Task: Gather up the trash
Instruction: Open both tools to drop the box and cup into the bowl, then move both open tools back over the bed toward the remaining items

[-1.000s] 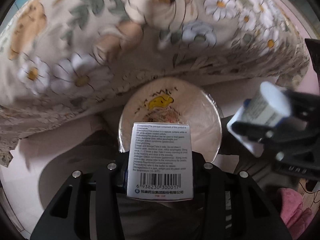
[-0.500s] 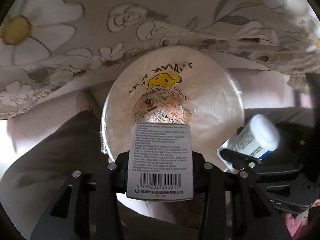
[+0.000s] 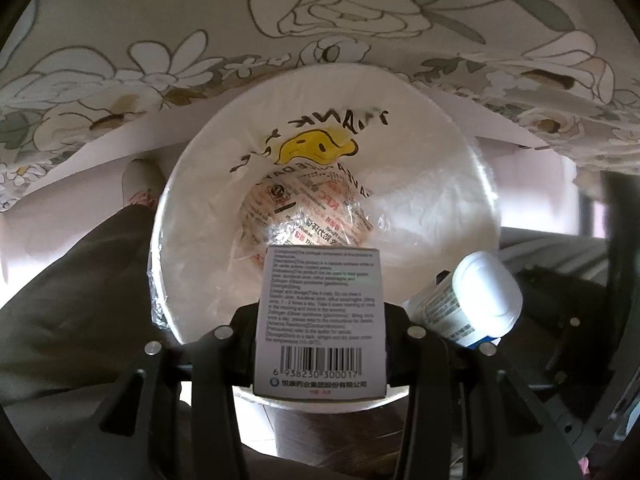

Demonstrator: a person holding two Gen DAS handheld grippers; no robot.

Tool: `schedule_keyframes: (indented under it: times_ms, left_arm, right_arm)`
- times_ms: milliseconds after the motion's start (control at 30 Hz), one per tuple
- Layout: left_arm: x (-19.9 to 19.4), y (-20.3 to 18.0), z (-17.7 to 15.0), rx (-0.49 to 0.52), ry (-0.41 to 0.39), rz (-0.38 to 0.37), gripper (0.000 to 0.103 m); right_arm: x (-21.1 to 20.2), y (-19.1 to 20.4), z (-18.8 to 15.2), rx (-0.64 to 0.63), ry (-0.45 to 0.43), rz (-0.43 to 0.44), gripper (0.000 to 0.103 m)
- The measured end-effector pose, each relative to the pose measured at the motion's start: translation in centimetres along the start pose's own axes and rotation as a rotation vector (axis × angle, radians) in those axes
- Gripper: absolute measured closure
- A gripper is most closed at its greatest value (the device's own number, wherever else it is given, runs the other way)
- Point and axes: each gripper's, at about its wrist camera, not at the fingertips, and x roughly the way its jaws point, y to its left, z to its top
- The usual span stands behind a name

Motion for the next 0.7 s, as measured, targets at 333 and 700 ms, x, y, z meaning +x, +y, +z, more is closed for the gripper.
schedule_keyframes:
  times_ms: [333,700]
  left_arm:
    - [0.0,0.9,0.3,-0.058,-0.008,-0.005,0.041]
    - [-1.9,0.3,-0.4,-0.008,-0.077,0.057,0.041]
  right_arm:
    - [-0.1,-0.2,0.2,0.005,-0.02,-0.022,0.036]
    - [-2.2,0.1,-0.2,0.001,-0.061,-0.027,0.036]
